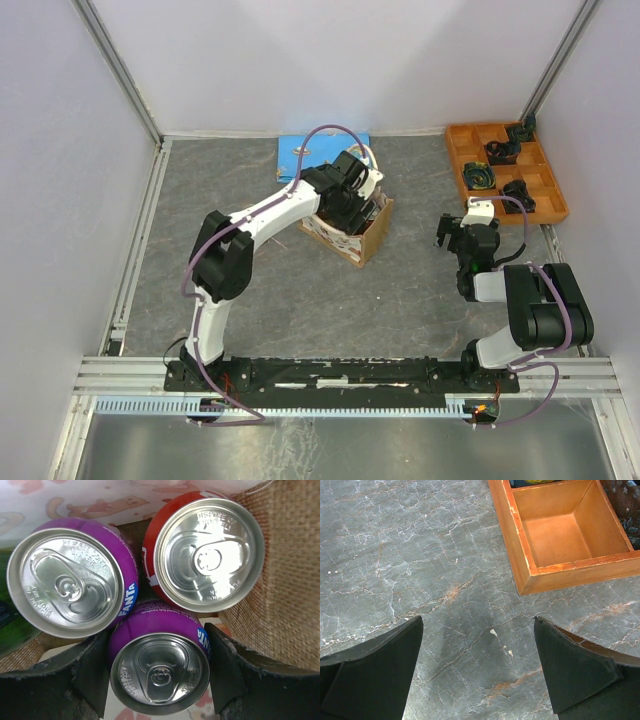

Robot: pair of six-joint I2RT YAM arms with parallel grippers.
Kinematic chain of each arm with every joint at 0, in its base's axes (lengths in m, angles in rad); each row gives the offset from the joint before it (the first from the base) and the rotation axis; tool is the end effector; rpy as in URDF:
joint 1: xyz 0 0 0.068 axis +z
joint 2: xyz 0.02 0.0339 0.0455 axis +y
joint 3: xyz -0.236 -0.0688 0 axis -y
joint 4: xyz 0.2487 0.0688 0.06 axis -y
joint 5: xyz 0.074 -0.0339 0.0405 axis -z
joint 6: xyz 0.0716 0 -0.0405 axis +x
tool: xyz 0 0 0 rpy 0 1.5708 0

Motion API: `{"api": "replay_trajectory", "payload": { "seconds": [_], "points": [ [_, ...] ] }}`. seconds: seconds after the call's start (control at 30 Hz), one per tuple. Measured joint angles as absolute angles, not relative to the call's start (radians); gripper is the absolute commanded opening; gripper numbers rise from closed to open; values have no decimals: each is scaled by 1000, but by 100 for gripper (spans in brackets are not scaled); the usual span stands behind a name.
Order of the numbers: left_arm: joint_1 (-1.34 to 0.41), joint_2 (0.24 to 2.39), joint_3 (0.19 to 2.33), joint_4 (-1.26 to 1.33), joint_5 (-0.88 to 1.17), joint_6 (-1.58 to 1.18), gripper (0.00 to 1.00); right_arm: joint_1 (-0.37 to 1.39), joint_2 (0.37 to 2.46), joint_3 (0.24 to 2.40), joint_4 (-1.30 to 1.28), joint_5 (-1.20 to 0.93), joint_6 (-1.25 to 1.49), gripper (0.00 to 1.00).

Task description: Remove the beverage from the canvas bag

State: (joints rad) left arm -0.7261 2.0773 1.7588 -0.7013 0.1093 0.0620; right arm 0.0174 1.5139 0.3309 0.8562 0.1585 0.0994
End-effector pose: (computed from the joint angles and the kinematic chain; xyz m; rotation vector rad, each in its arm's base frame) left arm 0.3429 -0.3149 0.1753 1.0474 2.4130 -0.3784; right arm 0.2934 -0.0062 0.0951 0.1851 1.8849 -0.0708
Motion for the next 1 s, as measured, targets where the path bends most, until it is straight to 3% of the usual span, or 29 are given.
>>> {"api": "replay_trajectory", "payload": {
  "seconds": [0.53,1.0],
  "points": [
    [-726,2088,2179,-855,115,73,3,17,1514,331,857,159,99,99],
    [-725,2004,2172,-913,88,93,3,17,1514,331,856,159,99,99]
  ]
}}
